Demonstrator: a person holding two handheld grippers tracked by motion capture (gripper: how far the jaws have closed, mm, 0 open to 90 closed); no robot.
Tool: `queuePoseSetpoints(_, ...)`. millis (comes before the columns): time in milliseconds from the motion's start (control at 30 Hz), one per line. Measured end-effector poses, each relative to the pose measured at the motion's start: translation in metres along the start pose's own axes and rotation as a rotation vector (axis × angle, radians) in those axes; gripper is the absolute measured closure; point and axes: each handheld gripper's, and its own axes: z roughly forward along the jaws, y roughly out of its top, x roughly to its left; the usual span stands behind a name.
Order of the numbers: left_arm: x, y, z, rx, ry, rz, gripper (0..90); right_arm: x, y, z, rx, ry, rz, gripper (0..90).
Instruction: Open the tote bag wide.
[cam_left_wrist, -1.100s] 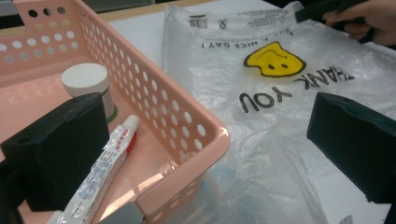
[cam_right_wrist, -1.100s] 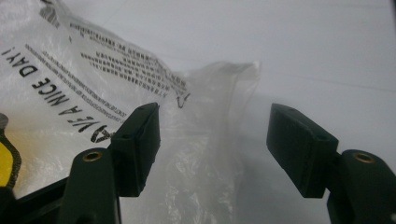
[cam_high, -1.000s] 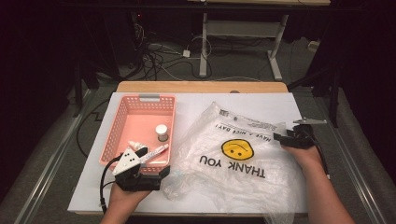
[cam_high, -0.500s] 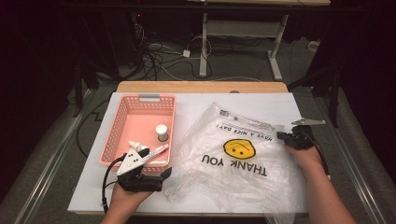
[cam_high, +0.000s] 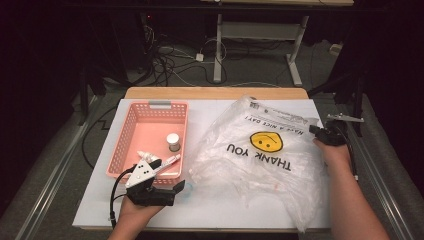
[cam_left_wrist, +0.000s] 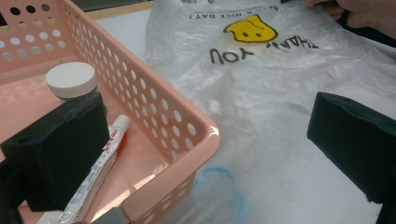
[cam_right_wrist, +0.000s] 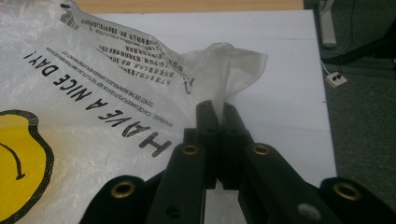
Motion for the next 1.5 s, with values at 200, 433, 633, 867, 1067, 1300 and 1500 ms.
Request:
queuePoseSetpoints(200, 0.002, -0.001, 0.001, 0.005, -0.001, -0.006, 0.0, -0.006, 0.003, 0.006, -0.024, -0.047, 0.033, 90.0)
queuePoseSetpoints(433, 0.0, -0.001, 0.003, 0.012, -0.016, 0.0, 0.0, -0.005, -0.015, -0.004, 0.018, -0.076, 0.042, 90.0)
queuePoseSetpoints(633, -0.001, 0.001, 0.005, 0.019, -0.033, 0.004, 0.0, 0.007, -0.041, -0.034, 0.033, -0.078, -0.011, 88.7)
queuePoseSetpoints(867, 0.0, 0.001, 0.005, 0.012, -0.034, 0.008, 0.0, 0.013, -0.06, -0.062, 0.016, -0.065, -0.029, 86.7)
queuePoseSetpoints(1067, 0.003, 0.001, 0.003, 0.011, -0.041, -0.001, 0.0, 0.013, -0.08, -0.084, 0.02, -0.084, -0.052, 78.2)
queuePoseSetpoints(1300, 0.001, 0.002, 0.002, 0.003, -0.059, 0.01, 0.0, 0.01, -0.084, -0.105, -0.049, -0.041, -0.047, 57.2)
queuePoseSetpoints(1500, 0.002, 0.001, 0.002, 0.0, -0.06, -0.003, 0.0, 0.016, -0.082, -0.125, -0.121, -0.012, -0.059, 50.5)
